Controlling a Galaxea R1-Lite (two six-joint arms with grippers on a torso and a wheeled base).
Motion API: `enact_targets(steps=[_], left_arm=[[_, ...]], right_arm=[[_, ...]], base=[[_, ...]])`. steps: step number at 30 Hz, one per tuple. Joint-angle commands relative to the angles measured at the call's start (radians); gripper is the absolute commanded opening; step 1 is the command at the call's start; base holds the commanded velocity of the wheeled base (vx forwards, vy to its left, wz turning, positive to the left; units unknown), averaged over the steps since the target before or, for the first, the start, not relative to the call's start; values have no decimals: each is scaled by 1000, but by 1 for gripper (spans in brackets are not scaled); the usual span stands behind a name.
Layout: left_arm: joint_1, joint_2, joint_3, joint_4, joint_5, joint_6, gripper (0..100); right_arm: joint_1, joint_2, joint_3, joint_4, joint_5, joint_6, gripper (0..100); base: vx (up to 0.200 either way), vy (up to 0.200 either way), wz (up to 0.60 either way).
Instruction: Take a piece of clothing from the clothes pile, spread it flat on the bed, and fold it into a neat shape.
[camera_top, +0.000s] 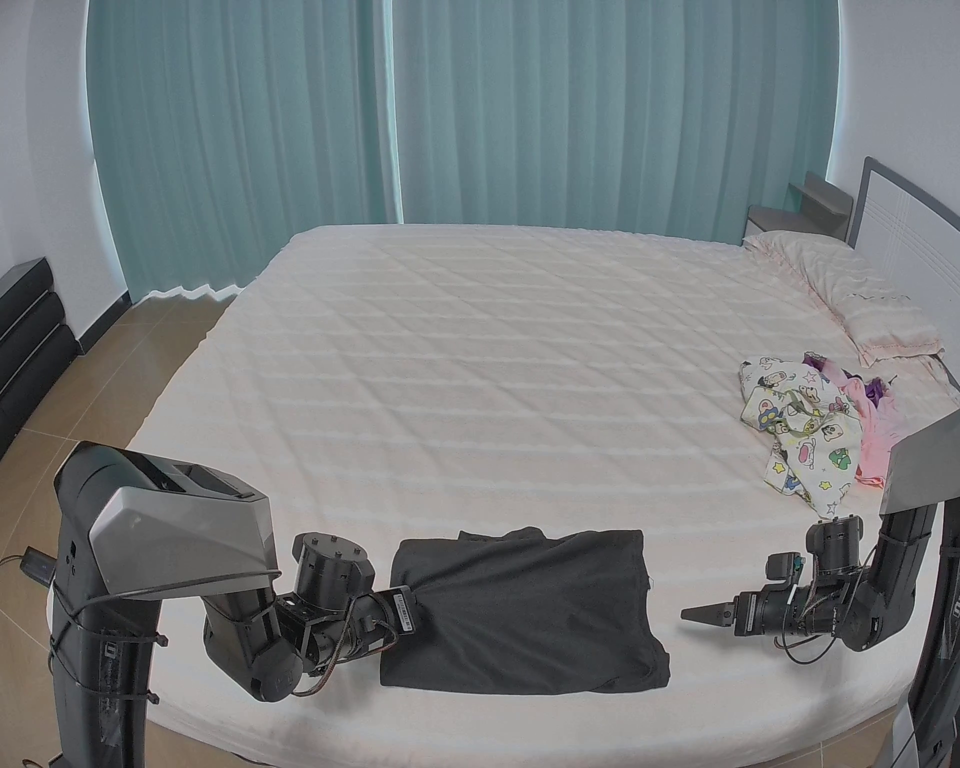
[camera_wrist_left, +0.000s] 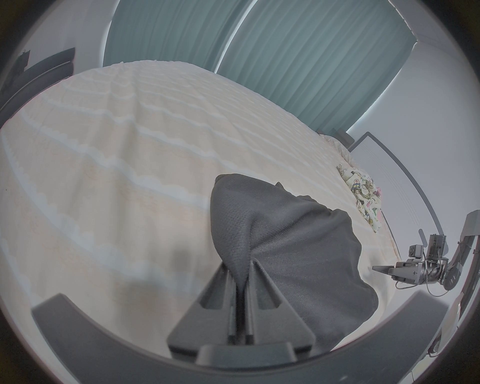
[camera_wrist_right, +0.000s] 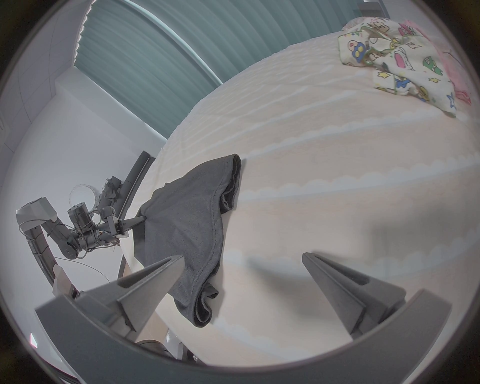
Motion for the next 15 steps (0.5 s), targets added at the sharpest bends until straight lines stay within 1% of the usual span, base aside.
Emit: enact_targets(steps=[1,15], left_arm=[[7,-2,2,0,0,-1,0],[49,2,10,0,-3,-3,0]], right_arm=[[0,-1,0,0,0,0,100],[2,4,-12,1,0,0,100]], base=[[0,200,0],[0,200,0]])
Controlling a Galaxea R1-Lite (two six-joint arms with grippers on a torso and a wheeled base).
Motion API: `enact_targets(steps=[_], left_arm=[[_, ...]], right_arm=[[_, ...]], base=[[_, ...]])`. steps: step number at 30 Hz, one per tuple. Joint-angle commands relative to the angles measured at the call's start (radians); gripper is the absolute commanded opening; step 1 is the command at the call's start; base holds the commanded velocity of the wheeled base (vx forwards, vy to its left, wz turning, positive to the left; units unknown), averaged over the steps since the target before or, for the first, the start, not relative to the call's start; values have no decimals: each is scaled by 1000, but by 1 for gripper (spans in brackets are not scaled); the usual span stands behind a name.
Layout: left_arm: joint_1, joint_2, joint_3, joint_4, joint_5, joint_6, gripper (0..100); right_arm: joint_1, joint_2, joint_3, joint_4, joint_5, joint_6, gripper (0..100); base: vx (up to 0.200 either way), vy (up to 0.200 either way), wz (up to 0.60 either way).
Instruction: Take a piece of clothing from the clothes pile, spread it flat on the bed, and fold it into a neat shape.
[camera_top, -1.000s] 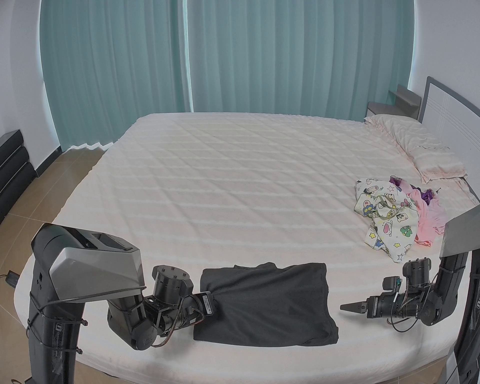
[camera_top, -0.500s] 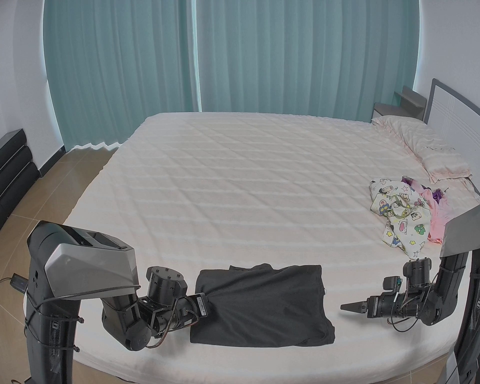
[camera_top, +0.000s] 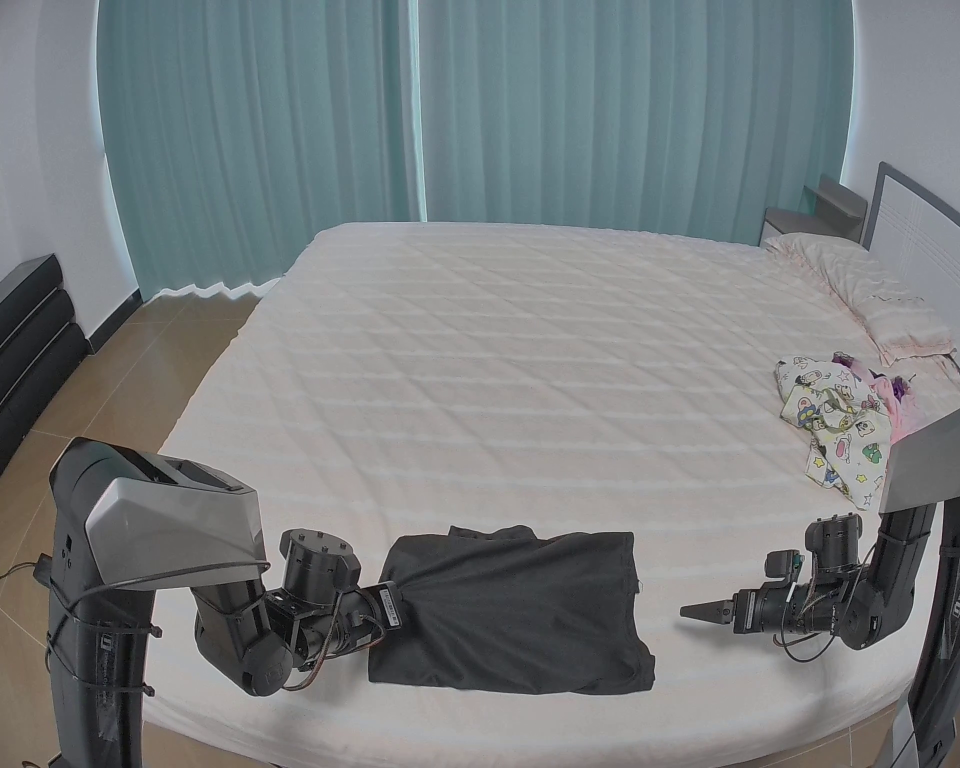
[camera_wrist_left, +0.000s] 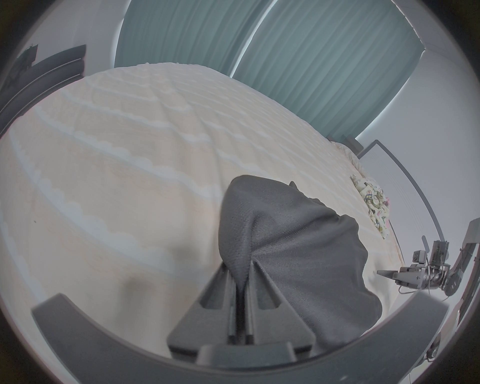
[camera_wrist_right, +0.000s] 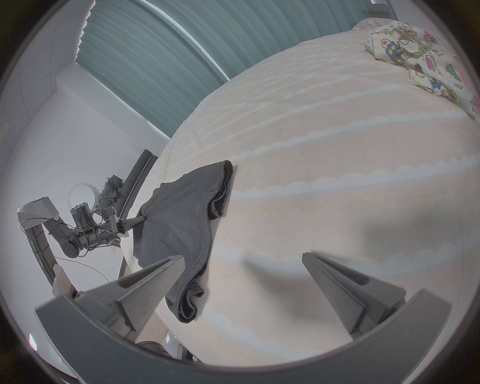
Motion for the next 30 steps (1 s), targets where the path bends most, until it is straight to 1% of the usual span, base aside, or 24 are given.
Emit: enact_targets(steps=[1,15,21,28,29,30], left_arm=[[6,3,0,-1,-2,-1,0],[6,3,2,-1,0,-1,0],[3,7,3,-1,1,-9,0],[-3,7,17,-1,-4,-40,0],[-3,6,17,-2,-4,-41,100],[-2,4,17,-2,-5,-49,100]], right_arm=[[1,3,-1,0,0,0,100],[1,3,-2,0,0,1,100],[1,2,-2,-2,0,0,100],[15,2,-2,-2,0,1,100],[15,0,-2,-2,2,1,100],[22,-4,-1,-2,3,1,100]], base=[[0,200,0],[0,200,0],[0,0,0],[0,0,0],[0,0,0],[0,0,0]])
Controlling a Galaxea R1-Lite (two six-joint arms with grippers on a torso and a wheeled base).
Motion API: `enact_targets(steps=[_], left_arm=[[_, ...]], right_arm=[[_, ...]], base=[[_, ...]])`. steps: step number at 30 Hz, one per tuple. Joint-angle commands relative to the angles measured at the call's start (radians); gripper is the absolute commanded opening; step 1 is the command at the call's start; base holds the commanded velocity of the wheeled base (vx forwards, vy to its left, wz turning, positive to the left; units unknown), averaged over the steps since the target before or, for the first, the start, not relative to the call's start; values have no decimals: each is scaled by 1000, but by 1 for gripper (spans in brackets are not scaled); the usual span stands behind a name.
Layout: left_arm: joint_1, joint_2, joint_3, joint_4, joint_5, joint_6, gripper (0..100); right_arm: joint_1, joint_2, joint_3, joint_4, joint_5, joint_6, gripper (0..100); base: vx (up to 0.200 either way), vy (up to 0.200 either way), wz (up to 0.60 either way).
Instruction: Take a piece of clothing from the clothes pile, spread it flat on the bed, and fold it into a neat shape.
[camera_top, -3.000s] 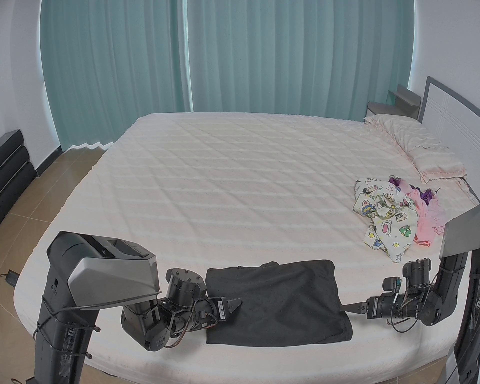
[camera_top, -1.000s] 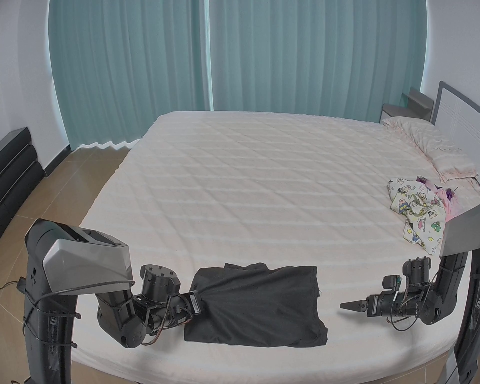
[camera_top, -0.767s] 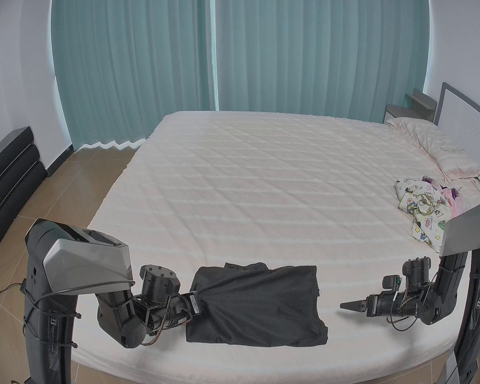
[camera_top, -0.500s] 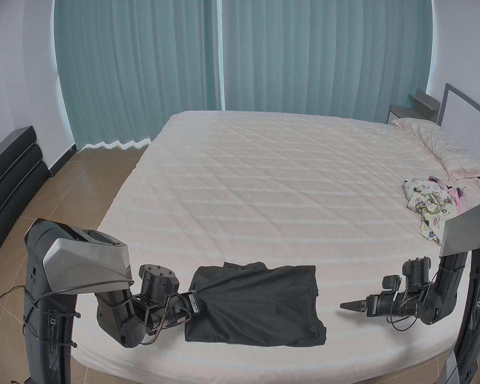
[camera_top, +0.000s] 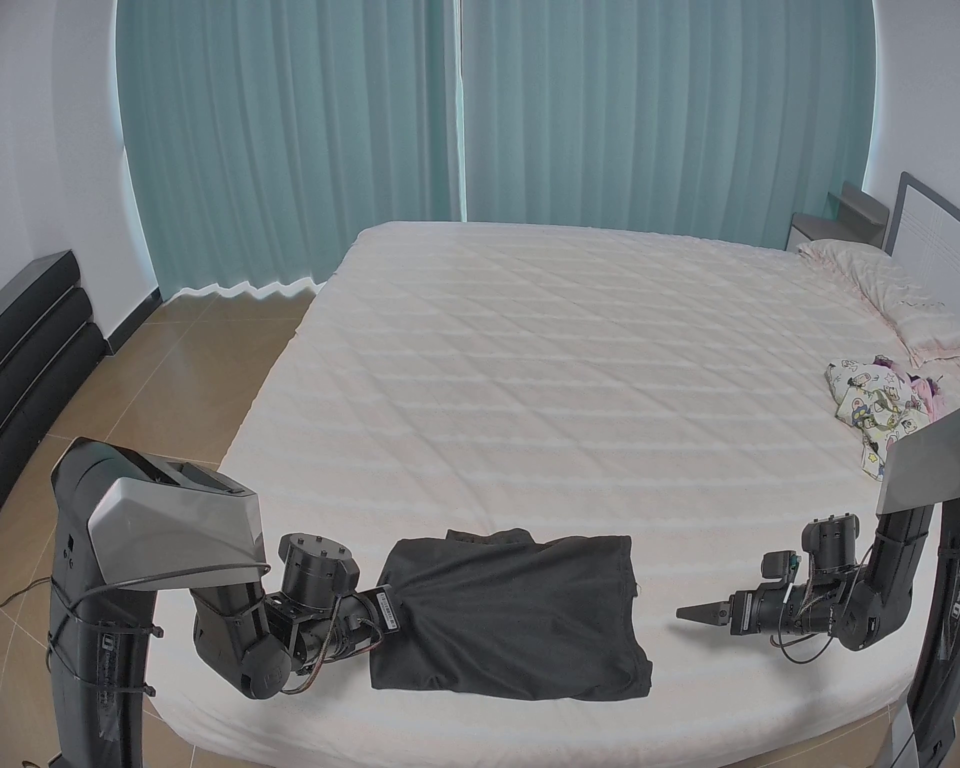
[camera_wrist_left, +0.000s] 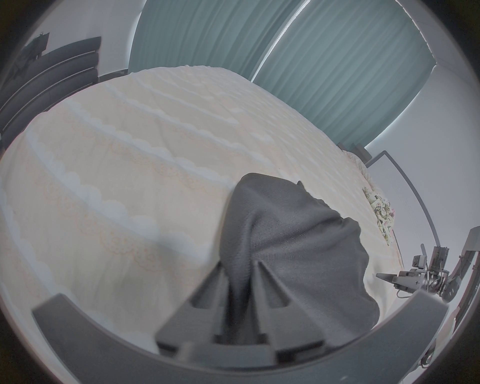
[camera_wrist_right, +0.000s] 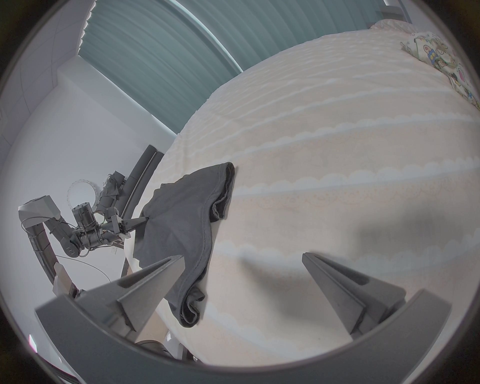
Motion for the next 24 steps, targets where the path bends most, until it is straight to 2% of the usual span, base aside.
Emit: enact_targets(steps=[1,6,7,8,9,11,14,18,24], left_arm=[[1,-3,1,-1,-2,-10,100],[1,-18,29,-13,-2,-18,100],[1,-40,57,-38,-4,-40,100],[1,-40,57,-38,-4,-40,100],[1,-64,92,-67,-17,-86,100],[4,-86,126,-92,-33,-135,100],[25,-118,169,-118,-36,-182,100],[51,-138,201,-122,-39,-201,100],[60,-136,204,-122,-39,-208,100]], right_arm=[[18,-8,3,-1,4,4,100],[68,-23,5,-1,1,80,100],[108,-26,6,-2,-6,149,100],[108,-26,6,-2,-6,149,100],[163,-29,3,-2,-16,233,100],[211,-26,3,-1,-56,290,100],[272,-5,8,-2,-121,299,100],[344,9,6,-2,-167,310,100],[374,30,6,-2,-199,310,100]], base=[[0,0,0],[0,0,0],[0,0,0],[0,0,0],[0,0,0],[0,0,0],[0,0,0],[0,0,0],[0,0,0]])
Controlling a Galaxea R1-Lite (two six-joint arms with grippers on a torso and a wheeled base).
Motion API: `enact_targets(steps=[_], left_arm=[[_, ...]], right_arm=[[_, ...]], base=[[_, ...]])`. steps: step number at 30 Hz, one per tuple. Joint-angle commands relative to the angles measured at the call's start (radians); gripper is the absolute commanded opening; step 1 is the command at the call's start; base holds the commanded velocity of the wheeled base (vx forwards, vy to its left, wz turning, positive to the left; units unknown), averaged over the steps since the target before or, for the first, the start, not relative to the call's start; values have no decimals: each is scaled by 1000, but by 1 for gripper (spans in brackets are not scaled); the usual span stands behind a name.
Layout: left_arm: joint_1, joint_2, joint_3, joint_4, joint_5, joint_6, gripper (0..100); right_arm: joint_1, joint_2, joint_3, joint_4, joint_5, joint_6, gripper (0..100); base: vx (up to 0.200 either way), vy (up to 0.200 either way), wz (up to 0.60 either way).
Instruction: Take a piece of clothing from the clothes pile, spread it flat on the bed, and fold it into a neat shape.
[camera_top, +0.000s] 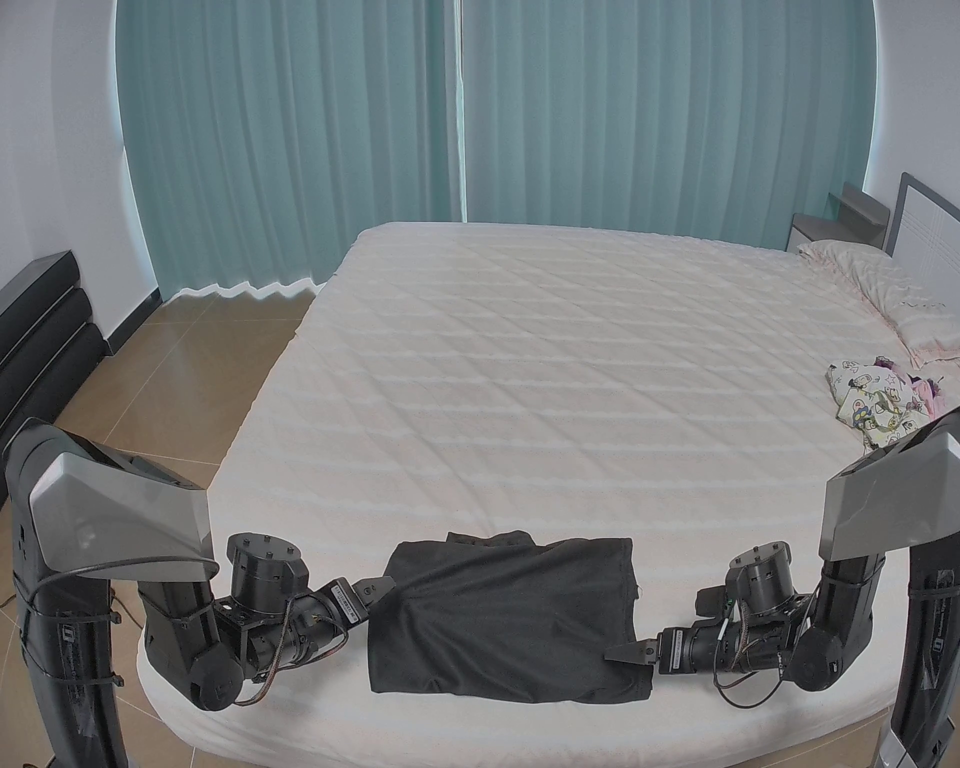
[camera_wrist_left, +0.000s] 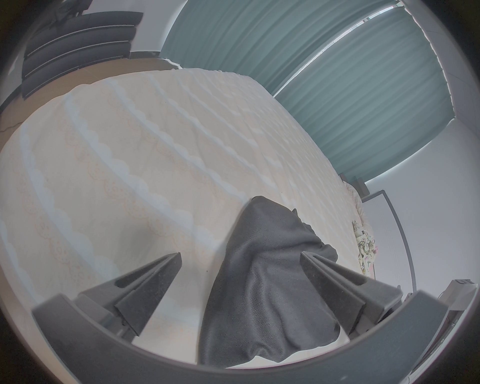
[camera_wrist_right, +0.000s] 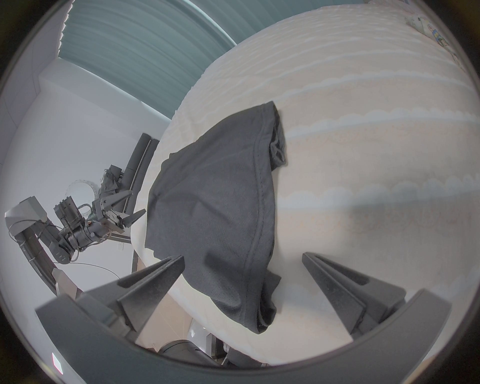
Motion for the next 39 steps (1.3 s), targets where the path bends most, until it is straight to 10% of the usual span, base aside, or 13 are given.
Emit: enact_targets(steps=[1,2,3,23,24,34,39], left_arm=[[9,-18,8,-1,-1,-2,100],[9,-16,8,-1,-1,-2,100],[9,-16,8,-1,-1,-2,100],[18,-3,11,-1,1,-2,100],[18,-3,11,-1,1,-2,100],[18,-3,10,-1,-1,-2,100],[18,4,4,-1,-1,-8,100]], right_arm=[[21,20,1,-1,-2,0,100],[27,23,4,-1,-10,-3,100],[32,25,5,1,-20,-3,0],[6,14,97,15,-76,-194,0],[6,17,97,16,-76,-200,100],[-32,-76,125,2,-68,-258,100],[-108,-53,-27,4,-50,-143,100]], base=[[0,0,0],[0,0,0],[0,0,0],[0,0,0],[0,0,0],[0,0,0],[0,0,0]])
